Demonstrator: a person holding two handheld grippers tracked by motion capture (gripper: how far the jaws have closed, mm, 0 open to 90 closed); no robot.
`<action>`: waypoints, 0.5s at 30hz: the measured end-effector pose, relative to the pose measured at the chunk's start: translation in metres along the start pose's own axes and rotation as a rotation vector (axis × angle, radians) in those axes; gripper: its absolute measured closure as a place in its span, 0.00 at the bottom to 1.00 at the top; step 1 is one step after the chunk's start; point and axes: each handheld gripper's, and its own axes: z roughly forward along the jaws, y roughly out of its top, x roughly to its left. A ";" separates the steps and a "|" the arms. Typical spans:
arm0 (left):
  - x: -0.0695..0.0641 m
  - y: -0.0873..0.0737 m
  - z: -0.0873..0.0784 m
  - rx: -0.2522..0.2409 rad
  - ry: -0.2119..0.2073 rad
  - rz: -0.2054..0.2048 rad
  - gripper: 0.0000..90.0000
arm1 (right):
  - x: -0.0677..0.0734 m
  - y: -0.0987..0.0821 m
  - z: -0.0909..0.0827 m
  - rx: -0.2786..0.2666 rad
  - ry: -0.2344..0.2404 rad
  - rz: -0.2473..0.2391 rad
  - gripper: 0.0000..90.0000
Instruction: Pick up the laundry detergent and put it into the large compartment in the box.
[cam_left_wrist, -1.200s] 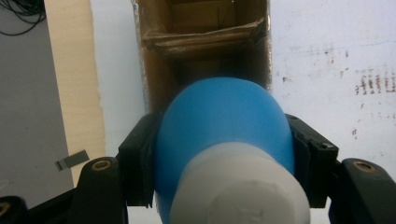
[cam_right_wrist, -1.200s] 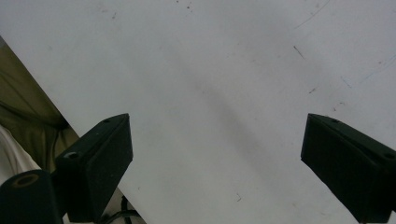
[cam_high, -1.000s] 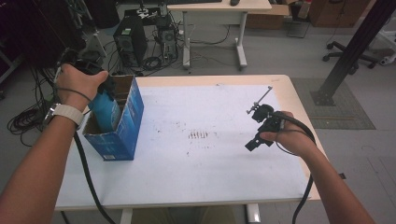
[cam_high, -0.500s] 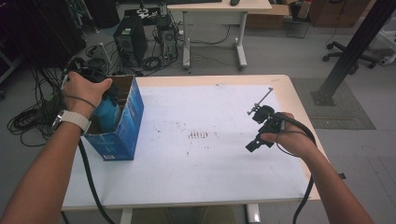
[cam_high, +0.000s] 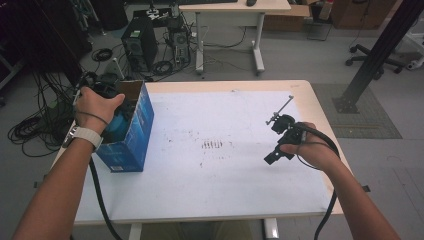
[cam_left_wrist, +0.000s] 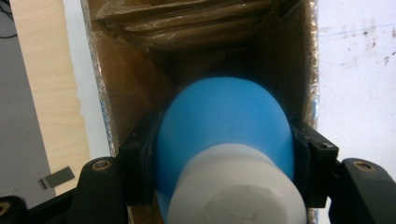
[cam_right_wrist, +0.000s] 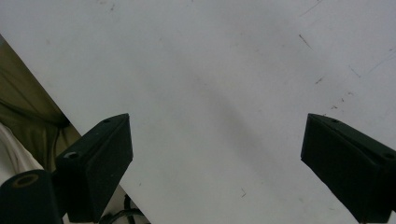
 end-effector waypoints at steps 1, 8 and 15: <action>0.000 0.000 0.001 0.003 0.000 -0.001 0.42 | 0.000 0.000 0.000 0.000 -0.001 0.000 0.10; 0.002 -0.003 0.010 0.000 0.000 -0.002 0.42 | 0.000 0.000 0.000 0.003 0.000 -0.001 0.10; 0.003 -0.004 0.015 0.003 0.007 0.002 0.41 | 0.000 0.000 0.001 0.005 -0.001 0.001 0.10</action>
